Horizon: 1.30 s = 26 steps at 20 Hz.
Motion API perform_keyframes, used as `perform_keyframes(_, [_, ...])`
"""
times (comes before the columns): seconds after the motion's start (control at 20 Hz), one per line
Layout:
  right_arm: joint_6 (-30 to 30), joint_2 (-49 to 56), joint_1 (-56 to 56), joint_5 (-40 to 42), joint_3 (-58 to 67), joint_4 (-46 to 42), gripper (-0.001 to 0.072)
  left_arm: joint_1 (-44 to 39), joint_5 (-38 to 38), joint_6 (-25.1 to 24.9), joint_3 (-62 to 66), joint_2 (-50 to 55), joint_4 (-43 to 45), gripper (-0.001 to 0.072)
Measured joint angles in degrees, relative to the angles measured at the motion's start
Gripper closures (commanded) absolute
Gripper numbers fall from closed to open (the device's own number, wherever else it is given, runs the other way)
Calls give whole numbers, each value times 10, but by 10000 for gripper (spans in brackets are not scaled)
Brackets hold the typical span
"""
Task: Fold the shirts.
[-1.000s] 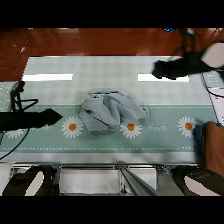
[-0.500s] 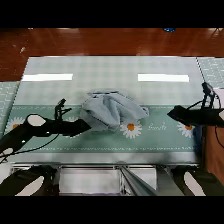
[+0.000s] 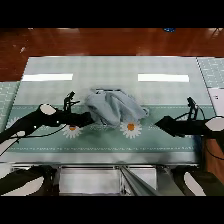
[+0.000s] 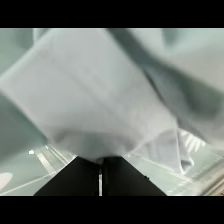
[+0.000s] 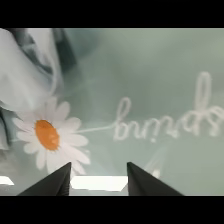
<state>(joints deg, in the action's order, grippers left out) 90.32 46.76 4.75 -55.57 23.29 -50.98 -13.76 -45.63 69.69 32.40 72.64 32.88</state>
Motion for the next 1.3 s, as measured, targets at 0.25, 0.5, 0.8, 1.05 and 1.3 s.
perform_keyframes(0.25, [-43,120,-87,123,22,129,308,37,-35,-17,10,6,-3,692])
perform_keyframes(0.5, [-68,270,-144,167,129,179,684,47,-51,-21,16,6,-3,692])
perform_keyframes(0.8, [-97,305,-139,114,369,144,685,127,-137,-30,152,-17,-3,692])
perform_keyframes(1.05, [-57,267,-119,7,655,-8,685,229,-204,-11,408,-70,-4,692])
perform_keyframes(1.3, [-43,185,-115,-106,853,-118,685,300,-256,9,650,-117,-8,692])
